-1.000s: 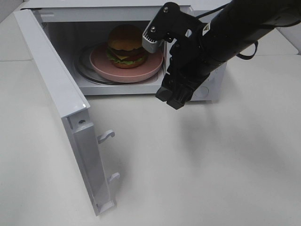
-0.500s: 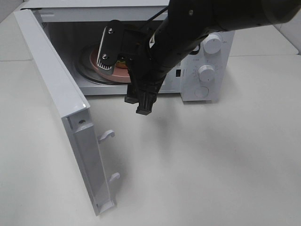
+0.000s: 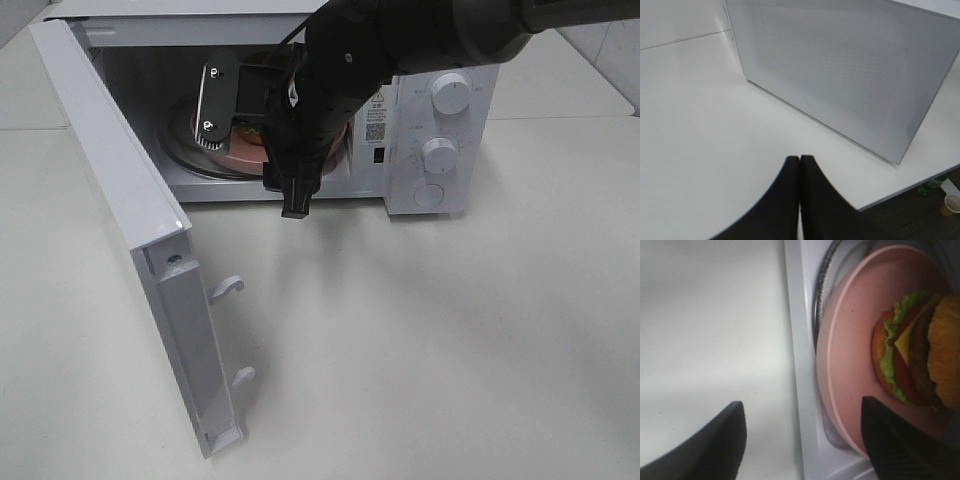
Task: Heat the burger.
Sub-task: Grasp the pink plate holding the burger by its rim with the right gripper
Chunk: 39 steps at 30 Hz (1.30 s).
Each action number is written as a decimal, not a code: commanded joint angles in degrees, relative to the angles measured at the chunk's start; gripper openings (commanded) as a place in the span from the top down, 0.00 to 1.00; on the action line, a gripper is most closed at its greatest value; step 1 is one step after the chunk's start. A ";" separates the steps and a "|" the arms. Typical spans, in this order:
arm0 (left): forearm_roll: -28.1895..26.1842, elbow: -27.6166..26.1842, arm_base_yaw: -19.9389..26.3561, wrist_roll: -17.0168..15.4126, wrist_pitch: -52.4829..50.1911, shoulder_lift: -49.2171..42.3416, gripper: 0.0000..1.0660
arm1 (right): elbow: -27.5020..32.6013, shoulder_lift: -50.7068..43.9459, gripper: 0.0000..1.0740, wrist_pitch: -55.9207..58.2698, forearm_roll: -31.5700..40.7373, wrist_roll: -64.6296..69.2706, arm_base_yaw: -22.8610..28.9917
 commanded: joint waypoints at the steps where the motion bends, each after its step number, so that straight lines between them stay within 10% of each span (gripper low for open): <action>1: -0.17 0.17 0.23 0.00 -0.69 -0.46 1.00 | -1.09 1.09 0.40 0.00 -5.67 4.81 0.29; 14: -0.17 0.17 0.23 0.00 -0.69 -0.46 1.00 | -2.98 5.73 0.40 -1.43 -20.91 12.61 0.11; 39: -0.17 0.17 0.23 0.00 -0.69 -0.46 1.00 | -9.40 12.09 0.40 -7.33 -23.20 15.30 -1.78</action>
